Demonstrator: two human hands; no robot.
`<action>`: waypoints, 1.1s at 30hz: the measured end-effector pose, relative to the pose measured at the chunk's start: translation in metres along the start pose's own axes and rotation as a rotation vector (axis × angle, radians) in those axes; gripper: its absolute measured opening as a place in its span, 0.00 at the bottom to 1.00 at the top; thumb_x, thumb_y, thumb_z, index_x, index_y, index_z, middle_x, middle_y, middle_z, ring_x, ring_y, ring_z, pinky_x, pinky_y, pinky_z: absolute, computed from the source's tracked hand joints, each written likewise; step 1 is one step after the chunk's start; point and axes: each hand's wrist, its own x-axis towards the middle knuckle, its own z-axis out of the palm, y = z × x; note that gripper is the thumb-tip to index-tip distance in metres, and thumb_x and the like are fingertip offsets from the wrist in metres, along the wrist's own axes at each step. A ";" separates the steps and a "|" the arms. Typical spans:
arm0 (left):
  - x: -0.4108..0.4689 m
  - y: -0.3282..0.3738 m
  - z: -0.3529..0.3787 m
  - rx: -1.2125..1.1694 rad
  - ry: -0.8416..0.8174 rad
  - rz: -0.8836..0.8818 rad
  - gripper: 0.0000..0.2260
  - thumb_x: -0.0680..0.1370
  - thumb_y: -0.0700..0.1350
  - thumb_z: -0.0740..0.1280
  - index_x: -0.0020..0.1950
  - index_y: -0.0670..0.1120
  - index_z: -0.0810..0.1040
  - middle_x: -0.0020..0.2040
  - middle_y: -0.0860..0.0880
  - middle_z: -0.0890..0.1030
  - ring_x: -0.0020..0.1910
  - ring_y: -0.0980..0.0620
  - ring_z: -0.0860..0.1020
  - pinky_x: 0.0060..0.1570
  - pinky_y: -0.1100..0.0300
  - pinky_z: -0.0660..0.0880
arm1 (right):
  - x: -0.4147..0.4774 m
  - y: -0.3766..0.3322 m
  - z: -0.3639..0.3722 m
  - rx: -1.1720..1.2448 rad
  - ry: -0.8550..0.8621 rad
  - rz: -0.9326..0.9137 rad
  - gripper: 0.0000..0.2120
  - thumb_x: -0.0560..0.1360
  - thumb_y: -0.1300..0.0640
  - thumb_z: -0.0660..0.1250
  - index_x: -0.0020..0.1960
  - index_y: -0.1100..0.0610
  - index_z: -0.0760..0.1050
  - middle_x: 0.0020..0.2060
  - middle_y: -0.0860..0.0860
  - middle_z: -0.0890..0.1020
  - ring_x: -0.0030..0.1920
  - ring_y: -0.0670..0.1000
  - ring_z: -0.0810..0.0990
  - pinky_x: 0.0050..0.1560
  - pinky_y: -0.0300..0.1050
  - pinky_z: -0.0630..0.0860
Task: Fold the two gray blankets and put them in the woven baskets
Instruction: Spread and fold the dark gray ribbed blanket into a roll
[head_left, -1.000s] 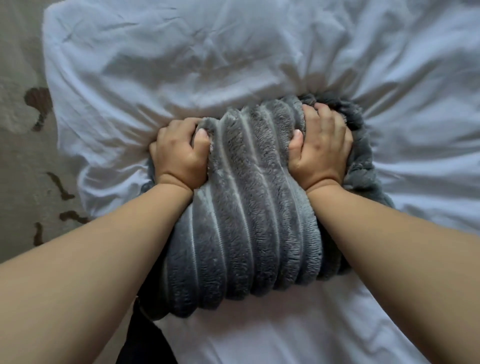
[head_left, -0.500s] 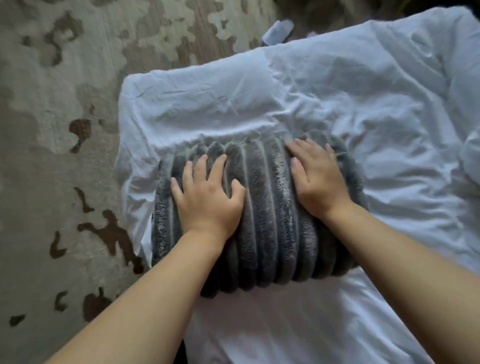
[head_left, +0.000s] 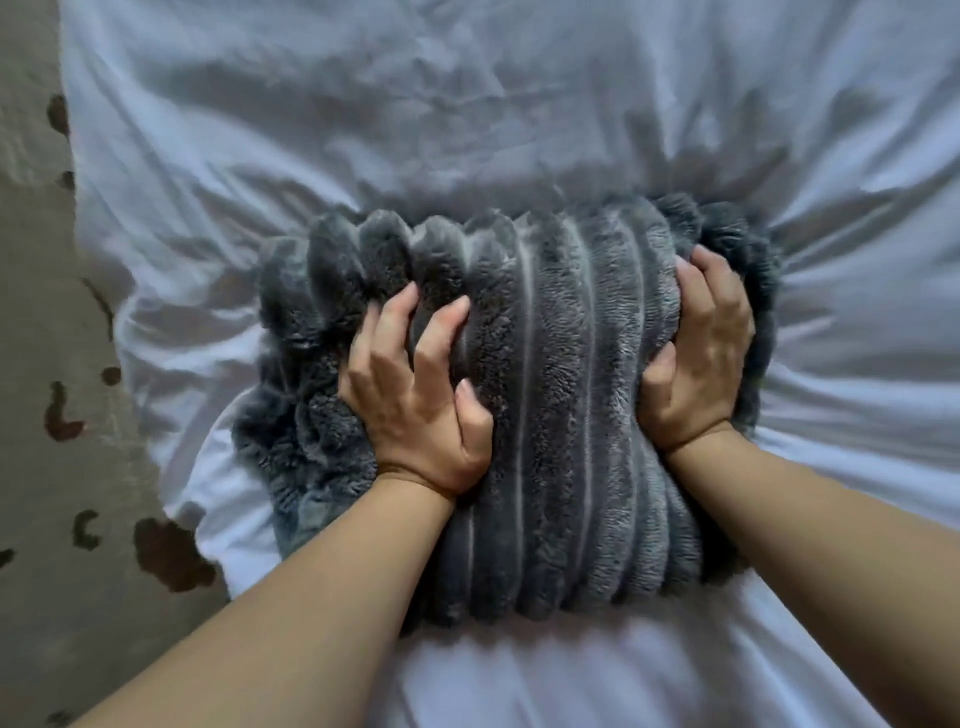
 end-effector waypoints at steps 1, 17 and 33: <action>0.001 0.003 -0.005 0.010 -0.012 -0.006 0.22 0.72 0.52 0.52 0.65 0.51 0.67 0.67 0.48 0.63 0.67 0.44 0.64 0.66 0.53 0.58 | 0.001 -0.003 -0.005 0.005 -0.011 0.020 0.28 0.72 0.52 0.51 0.66 0.66 0.69 0.63 0.68 0.73 0.64 0.62 0.70 0.65 0.61 0.66; 0.002 0.010 -0.008 0.004 0.012 0.000 0.26 0.72 0.52 0.52 0.64 0.45 0.77 0.66 0.40 0.74 0.67 0.44 0.64 0.65 0.51 0.60 | 0.001 -0.001 -0.006 -0.065 0.005 -0.026 0.29 0.74 0.50 0.50 0.66 0.69 0.70 0.64 0.67 0.73 0.65 0.64 0.71 0.66 0.58 0.66; 0.059 0.052 -0.217 -0.850 -0.462 -0.778 0.07 0.76 0.48 0.61 0.39 0.48 0.74 0.32 0.53 0.72 0.27 0.55 0.69 0.30 0.61 0.67 | -0.002 -0.160 -0.192 0.517 0.004 1.173 0.17 0.74 0.50 0.61 0.28 0.54 0.70 0.20 0.47 0.72 0.28 0.54 0.70 0.29 0.45 0.61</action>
